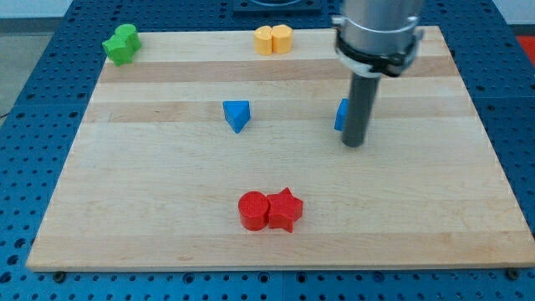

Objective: Slide the blue cube to the blue triangle

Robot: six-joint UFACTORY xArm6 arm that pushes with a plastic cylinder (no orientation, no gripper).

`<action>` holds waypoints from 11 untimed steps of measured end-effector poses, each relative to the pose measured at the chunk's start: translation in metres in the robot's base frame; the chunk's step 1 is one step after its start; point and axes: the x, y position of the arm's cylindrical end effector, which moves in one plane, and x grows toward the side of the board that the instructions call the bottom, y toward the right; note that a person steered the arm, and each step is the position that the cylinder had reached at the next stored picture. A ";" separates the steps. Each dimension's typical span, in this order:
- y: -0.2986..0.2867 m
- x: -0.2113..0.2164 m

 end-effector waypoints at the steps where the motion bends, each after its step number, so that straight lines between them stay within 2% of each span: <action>1: 0.064 0.008; 2: 0.099 -0.020; 3: 0.075 -0.050; 4: -0.008 -0.050; 5: -0.064 -0.050; 11: -0.144 -0.050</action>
